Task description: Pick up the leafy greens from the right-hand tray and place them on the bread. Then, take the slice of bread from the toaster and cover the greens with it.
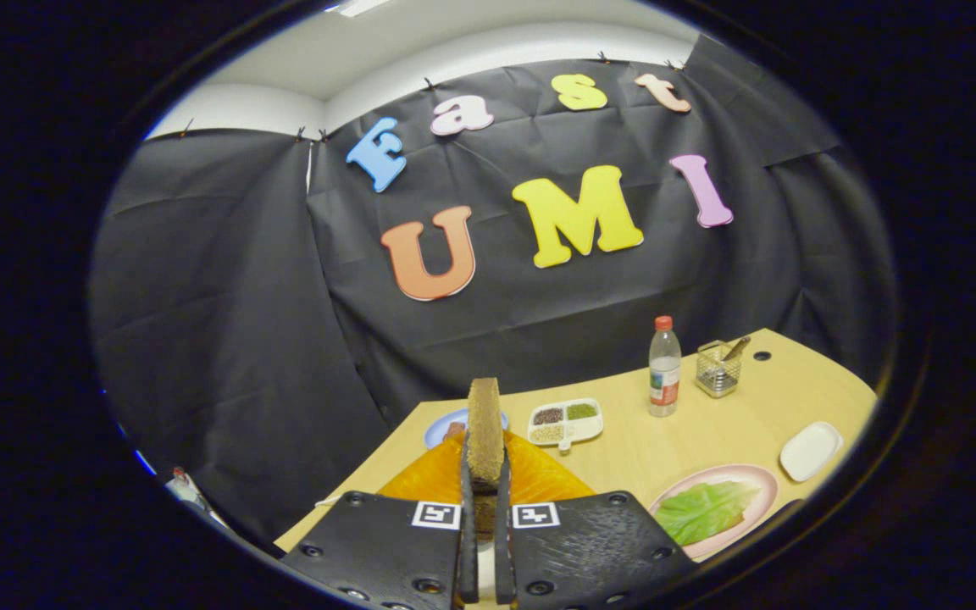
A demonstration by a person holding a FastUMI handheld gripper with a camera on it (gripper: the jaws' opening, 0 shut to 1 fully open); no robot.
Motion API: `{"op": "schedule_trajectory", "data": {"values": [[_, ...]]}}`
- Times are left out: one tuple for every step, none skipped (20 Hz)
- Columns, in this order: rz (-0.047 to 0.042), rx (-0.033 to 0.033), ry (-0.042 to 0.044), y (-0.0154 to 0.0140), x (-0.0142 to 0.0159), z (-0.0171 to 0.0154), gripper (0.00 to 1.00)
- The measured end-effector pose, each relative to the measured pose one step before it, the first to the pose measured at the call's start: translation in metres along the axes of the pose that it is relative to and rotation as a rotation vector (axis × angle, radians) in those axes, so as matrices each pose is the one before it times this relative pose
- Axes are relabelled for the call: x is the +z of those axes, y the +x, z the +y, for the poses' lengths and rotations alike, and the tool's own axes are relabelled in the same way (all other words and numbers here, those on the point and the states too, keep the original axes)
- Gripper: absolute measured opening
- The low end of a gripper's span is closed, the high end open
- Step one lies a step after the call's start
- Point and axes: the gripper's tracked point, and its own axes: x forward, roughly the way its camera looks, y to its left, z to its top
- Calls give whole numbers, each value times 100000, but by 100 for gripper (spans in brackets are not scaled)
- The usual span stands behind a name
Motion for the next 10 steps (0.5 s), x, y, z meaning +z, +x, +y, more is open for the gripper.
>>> {"op": "schedule_trajectory", "data": {"values": [[-1702, -1339, -1061, -616, 456, -1314, 8], [-1311, -1198, -1281, -600, 166, -1340, 8], [-1563, -884, -905, -631, 257, -1346, 8], [-1553, -1910, -708, -556, 88, -1586, 7], [-1554, -937, -427, -476, 235, -1497, 8], [-1405, -1135, -563, -362, 218, -1229, 8], [-405, -1544, -442, -197, -82, -1423, 8], [490, -1351, 26, -171, -608, -1374, 8], [350, -1452, 185, -30, -470, -1356, 7], [494, -1754, 448, 20, -523, -1360, 7]]}}
